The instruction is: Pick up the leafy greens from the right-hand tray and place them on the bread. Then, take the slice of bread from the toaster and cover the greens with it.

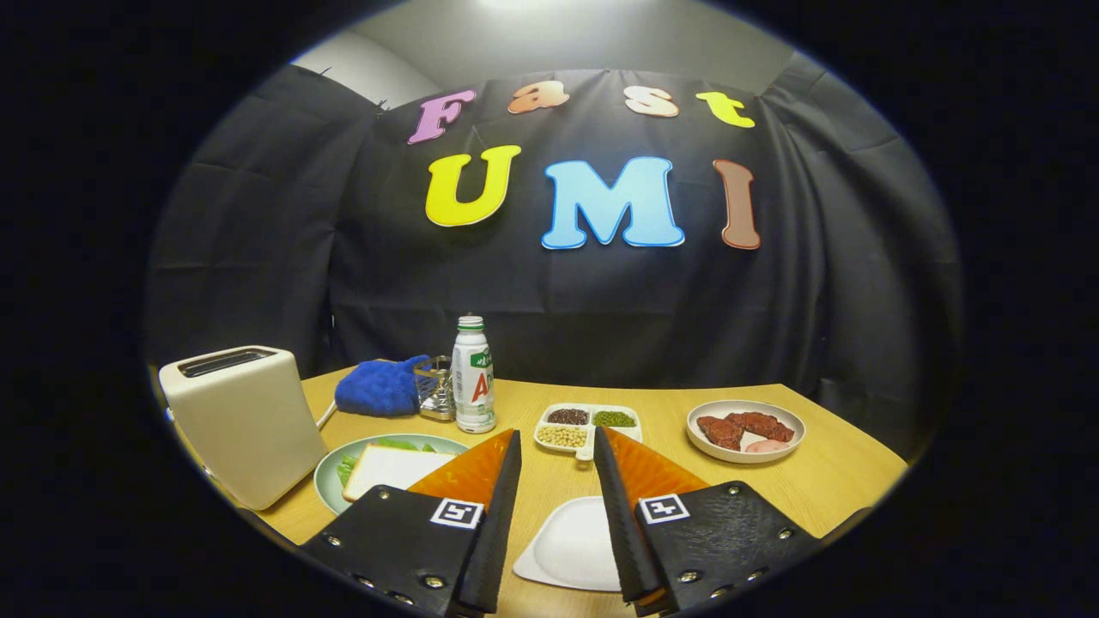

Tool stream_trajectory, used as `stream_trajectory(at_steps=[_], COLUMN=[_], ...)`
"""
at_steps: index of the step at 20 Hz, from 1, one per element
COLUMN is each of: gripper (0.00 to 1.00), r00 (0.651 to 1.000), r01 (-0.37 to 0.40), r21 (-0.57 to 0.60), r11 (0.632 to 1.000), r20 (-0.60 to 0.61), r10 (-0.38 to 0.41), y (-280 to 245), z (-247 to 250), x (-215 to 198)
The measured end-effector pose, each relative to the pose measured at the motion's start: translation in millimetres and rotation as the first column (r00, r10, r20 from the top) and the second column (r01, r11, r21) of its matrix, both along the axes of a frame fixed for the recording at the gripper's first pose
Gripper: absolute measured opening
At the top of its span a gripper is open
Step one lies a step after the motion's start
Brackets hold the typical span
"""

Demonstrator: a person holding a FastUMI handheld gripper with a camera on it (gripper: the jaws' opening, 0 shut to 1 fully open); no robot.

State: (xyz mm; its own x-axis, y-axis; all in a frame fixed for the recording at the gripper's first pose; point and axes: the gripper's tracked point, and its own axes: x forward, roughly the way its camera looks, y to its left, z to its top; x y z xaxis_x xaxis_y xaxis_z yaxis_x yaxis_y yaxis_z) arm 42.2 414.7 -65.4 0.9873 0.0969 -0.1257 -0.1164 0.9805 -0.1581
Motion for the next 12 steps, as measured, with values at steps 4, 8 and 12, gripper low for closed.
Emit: stream_trajectory(at_steps=[4, 8, 12], gripper=[0.52, 0.52, 0.52], r00=[0.999, 0.998, 0.997], r01=[0.038, 0.054, 0.079], r21=[-0.014, -0.012, 0.002], r11=[0.999, 0.998, 0.997], r20=[0.02, 0.011, 0.008], r10=[-0.037, -0.054, -0.079], y=[-33.6, -64.8, -94.2], z=[13.3, 16.3, 20.4], x=[-2.8, -6.1, -7.3])
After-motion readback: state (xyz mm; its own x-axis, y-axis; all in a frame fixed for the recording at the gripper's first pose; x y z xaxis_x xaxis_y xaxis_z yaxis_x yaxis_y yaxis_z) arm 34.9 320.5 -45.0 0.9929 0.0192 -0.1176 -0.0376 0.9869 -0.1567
